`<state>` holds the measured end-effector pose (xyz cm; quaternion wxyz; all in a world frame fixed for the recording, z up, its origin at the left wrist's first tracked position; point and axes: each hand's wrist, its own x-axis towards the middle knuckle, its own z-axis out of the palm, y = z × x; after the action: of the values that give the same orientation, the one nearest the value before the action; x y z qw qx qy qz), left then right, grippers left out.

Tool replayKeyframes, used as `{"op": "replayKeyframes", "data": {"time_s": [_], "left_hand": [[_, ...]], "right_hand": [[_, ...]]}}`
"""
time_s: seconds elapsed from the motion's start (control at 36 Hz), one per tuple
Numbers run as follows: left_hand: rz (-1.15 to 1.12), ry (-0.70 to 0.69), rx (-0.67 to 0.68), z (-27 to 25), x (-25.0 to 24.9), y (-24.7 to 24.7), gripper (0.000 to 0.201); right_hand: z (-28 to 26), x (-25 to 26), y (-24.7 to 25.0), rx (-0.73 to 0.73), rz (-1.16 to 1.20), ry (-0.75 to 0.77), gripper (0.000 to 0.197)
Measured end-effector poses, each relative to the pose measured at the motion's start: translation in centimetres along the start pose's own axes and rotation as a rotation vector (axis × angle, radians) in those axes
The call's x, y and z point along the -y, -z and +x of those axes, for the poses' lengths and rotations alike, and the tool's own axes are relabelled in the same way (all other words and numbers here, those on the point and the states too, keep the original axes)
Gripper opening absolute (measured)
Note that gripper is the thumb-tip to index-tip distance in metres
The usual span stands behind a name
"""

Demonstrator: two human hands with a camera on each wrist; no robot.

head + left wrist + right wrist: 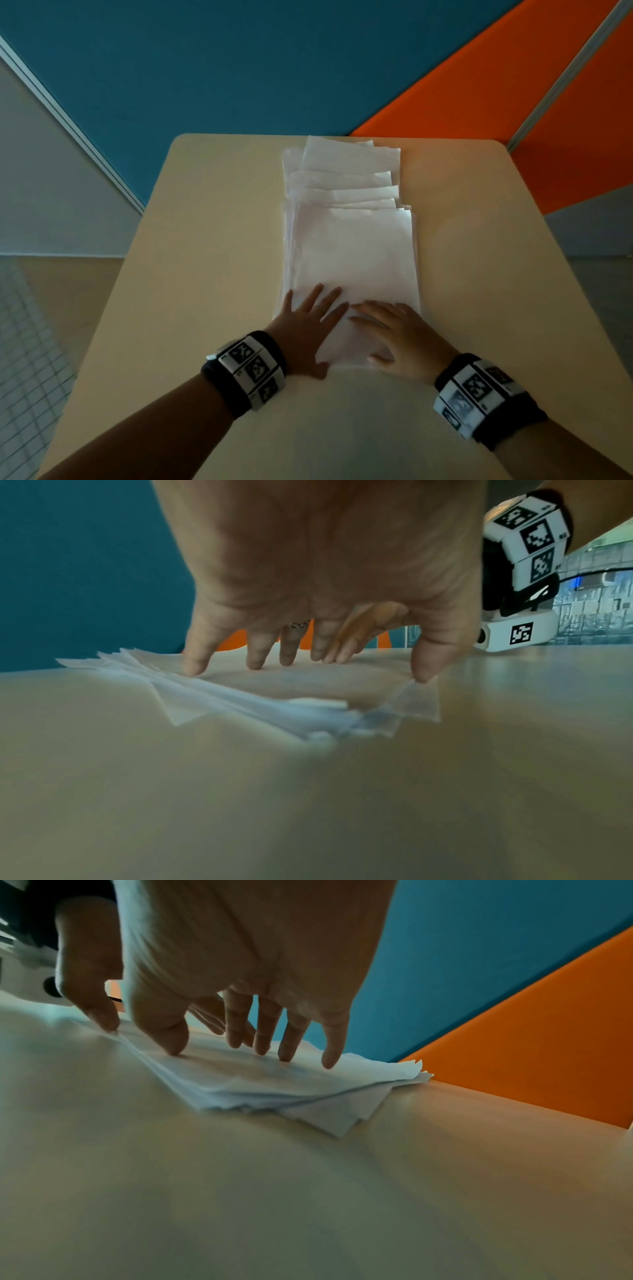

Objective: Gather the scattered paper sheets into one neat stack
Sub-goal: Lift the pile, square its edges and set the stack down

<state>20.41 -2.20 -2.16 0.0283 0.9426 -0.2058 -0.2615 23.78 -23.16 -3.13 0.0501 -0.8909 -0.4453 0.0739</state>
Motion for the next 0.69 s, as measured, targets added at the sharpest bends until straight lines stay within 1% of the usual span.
{"op": "replayKeyframes", "data": {"time_s": [0.11,0.22,0.31,0.36,0.42,0.44,0.47,0.5,0.56,0.58,0.61,0.64,0.67,0.69], "left_hand": [[-0.009,0.027,-0.015,0.4,0.3,0.8,0.100],[-0.012,0.021,-0.003,0.6,0.2,1.0,0.103],[0.001,0.020,-0.023,0.9,0.3,0.8,0.102],[0.000,0.024,-0.034,1.1,0.5,1.0,0.101],[-0.053,0.040,-0.062,1.3,0.8,1.4,0.101],[-0.128,0.069,-0.104,1.5,1.0,1.7,0.103],[-0.236,0.125,-0.172,1.7,1.3,2.0,0.104],[-0.356,0.212,-0.257,1.9,1.5,2.4,0.104],[-0.568,0.453,-0.400,2.5,2.3,3.3,0.101],[-0.640,0.568,-0.418,2.7,2.8,3.8,0.099],[-0.692,0.654,-0.403,3.0,3.3,4.2,0.098],[-0.737,0.714,-0.381,3.2,3.6,4.6,0.096],[-0.782,0.755,-0.370,3.4,3.9,5.0,0.095],[-0.830,0.785,-0.374,3.7,4.1,5.4,0.094]], "right_hand": [[0.6,-0.5,0.3,0.000,0.026,-0.025,0.074],[0.5,-0.4,0.2,0.039,-0.015,0.031,0.077],[0.6,-0.7,-0.5,-0.011,-0.045,0.044,0.073],[0.7,-0.9,-0.6,-0.034,-0.019,0.022,0.074],[1.1,-1.1,-0.3,-0.041,0.051,-0.001,0.075],[1.3,-1.2,0.1,-0.058,0.137,-0.047,0.075],[1.5,-1.4,0.4,-0.071,0.261,-0.131,0.073],[1.9,-1.7,0.9,-0.110,0.378,-0.239,0.072],[2.6,-3.0,1.6,-0.260,0.482,-0.506,0.069],[3.0,-3.8,2.0,-0.274,0.494,-0.666,0.068],[3.3,-4.6,2.4,-0.229,0.503,-0.821,0.066],[3.6,-5.3,2.7,-0.164,0.522,-0.939,0.065],[4.0,-5.9,2.9,-0.105,0.540,-1.016,0.063],[4.5,-6.4,3.0,-0.070,0.558,-1.058,0.061]]}}
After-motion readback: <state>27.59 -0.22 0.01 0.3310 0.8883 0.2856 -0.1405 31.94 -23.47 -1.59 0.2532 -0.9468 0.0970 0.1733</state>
